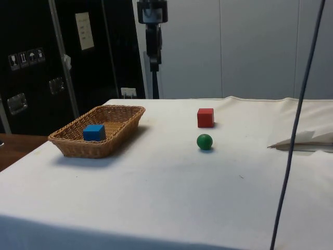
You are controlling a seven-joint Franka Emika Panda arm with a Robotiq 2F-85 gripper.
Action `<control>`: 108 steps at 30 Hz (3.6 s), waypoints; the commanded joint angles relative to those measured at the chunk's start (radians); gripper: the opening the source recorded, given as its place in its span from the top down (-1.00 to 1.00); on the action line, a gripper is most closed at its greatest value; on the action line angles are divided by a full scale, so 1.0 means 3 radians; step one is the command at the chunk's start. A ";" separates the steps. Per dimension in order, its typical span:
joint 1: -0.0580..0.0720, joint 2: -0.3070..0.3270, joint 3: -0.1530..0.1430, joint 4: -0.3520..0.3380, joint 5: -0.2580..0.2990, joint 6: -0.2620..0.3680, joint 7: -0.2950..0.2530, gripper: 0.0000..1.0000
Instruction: Place all non-red objects into the basket.
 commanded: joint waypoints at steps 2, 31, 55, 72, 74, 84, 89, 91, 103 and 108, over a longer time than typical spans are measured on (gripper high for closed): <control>-0.0007 -0.0117 -0.0003 -0.0107 -0.0073 -0.0003 0.0023 -1.00; -0.0017 -0.0747 -0.0020 -0.1103 -0.0270 0.0280 -0.0020 -1.00; 0.0010 -0.0287 -0.0033 -0.1497 -0.0077 0.1087 -0.0247 -1.00; 0.0023 0.0133 0.0080 -0.1583 0.0323 0.1597 -0.0503 -1.00; 0.0010 0.0207 0.0077 -0.1553 0.0263 0.1597 -0.0460 -1.00; 0.0003 0.0360 0.0293 -0.1543 0.0753 0.1720 -0.0703 -1.00; -0.0013 0.0510 0.0363 -0.1450 0.0920 0.1767 -0.0797 -1.00; 0.0013 0.0583 0.0303 -0.1427 0.0820 0.1760 -0.0730 -1.00; -0.0033 0.0780 0.0340 -0.1383 0.0940 0.1933 -0.0917 -1.00; -0.0027 0.0807 0.0290 -0.1370 0.0920 0.1930 -0.0970 -1.00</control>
